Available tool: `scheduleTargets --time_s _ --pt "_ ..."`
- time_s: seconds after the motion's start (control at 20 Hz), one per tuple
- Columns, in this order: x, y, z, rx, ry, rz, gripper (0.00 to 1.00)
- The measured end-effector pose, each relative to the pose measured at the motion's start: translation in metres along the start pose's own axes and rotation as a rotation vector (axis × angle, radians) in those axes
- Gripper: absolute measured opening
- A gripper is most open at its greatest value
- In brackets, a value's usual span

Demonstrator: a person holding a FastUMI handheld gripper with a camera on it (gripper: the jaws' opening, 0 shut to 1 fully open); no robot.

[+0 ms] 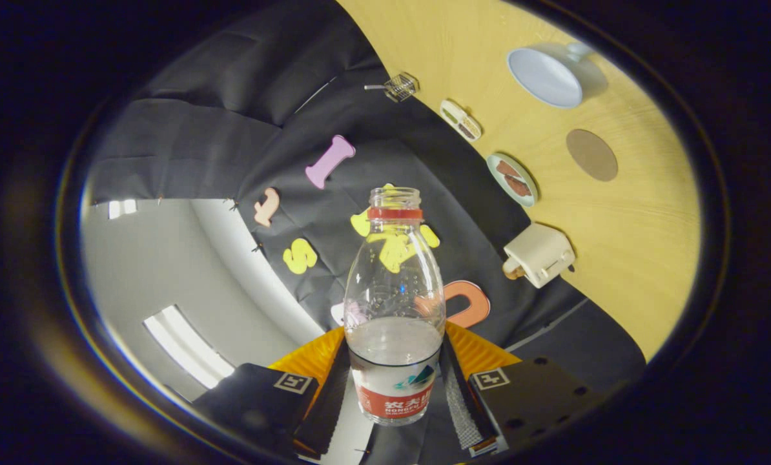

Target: Take the bottle from table, then pour the juice into the cup, finally place the bottle on the coaster

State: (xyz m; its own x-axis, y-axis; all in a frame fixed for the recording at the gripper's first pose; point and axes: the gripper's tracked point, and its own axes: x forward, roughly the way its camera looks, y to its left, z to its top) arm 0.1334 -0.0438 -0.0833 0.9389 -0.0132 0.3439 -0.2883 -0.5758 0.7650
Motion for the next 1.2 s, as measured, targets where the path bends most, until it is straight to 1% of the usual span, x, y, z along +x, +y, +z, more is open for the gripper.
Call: scheduleTargets --time_s 0.45,0.65,0.85,1.1,1.2 --pt "-0.004 -0.015 -0.017 -0.507 0.122 -0.082 0.75" --pt "-0.007 -0.028 -0.016 -0.662 0.151 -0.14 0.75" --pt "-0.008 -0.034 -0.003 -0.928 0.181 -0.229 0.75" --pt "-0.002 -0.031 0.004 -1.268 0.198 -0.28 0.75" --pt "0.002 -0.034 0.008 -1.347 0.196 -0.292 0.76"
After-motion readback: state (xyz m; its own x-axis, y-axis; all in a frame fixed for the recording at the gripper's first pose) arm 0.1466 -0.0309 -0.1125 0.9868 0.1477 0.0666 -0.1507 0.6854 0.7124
